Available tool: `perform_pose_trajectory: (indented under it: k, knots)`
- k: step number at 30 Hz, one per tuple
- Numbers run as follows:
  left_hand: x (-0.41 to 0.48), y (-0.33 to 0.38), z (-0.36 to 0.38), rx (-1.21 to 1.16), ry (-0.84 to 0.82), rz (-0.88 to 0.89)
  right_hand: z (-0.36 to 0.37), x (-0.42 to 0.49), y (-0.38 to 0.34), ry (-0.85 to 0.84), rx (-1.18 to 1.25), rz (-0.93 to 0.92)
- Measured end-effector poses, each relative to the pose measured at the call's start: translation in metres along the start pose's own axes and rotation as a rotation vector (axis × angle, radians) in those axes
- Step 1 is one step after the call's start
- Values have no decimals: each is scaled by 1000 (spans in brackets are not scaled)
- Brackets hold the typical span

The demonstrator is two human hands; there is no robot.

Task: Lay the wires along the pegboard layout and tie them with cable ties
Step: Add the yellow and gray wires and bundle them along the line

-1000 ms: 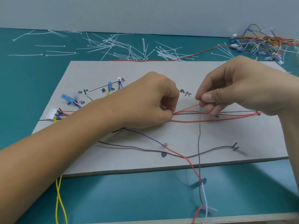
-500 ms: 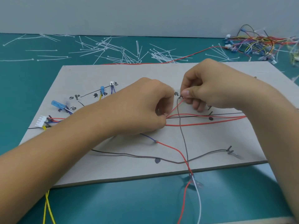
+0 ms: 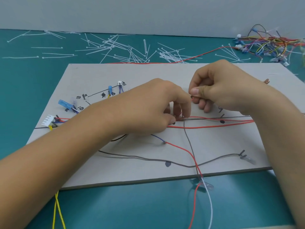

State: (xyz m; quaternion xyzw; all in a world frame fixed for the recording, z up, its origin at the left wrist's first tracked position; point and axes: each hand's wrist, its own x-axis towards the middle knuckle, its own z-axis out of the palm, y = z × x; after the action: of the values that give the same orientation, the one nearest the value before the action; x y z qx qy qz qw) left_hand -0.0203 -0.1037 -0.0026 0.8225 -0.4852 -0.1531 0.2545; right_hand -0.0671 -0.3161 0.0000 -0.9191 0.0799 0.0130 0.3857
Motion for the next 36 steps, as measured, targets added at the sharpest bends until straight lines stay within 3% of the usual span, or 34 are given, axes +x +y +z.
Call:
perform_pose_trajectory:
  k: [15,36]
  knots:
    - [0,-8,-4,-54,98,-42,9,0,-2,52,84,76]
    - [1,-13,-4,-40,224,-137,23,6,-3,246,-131,120]
